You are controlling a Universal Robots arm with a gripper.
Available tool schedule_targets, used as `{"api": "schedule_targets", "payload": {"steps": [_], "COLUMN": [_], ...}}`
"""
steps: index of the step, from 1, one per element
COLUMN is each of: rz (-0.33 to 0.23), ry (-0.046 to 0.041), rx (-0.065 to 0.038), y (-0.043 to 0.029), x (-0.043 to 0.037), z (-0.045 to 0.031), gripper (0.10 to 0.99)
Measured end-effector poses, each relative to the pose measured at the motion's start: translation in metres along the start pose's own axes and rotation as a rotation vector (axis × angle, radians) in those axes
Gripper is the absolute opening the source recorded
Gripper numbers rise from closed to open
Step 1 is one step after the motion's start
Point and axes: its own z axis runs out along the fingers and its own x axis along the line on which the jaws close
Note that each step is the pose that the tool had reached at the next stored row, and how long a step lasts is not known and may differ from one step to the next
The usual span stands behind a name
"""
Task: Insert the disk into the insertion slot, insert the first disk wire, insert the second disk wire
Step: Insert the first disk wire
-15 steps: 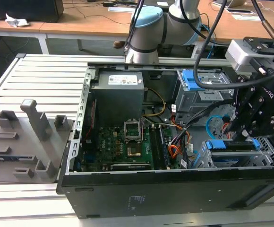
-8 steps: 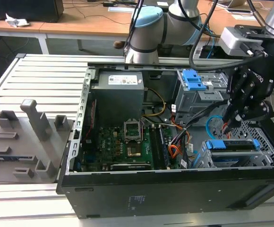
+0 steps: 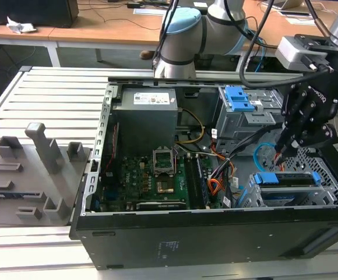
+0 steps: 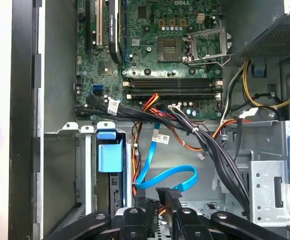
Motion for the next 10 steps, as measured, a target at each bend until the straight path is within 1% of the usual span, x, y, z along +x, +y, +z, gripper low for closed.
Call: {"api": "schedule_targets", "payload": {"steps": [1, 3, 6, 7, 8, 10], "rz": [0.0, 0.0, 0.001, 0.001, 0.002, 0.002], "ry": [0.0002, 0.0005, 0.0048, 0.0099, 0.0123, 0.0129], "rx": [-0.001, -0.001, -0.001, -0.001, -0.001, -0.001], "y": [-0.0025, -0.0037, -0.0043, -0.0045, -0.0045, -0.0045], "x": [-0.0001, -0.0001, -0.0001, 0.0002, 0.0003, 0.0002], "z": [0.0017, 0.0024, 0.0027, 0.0028, 0.0028, 0.0027], "gripper": [0.302, 0.302, 0.302, 0.302, 0.302, 0.302]}}
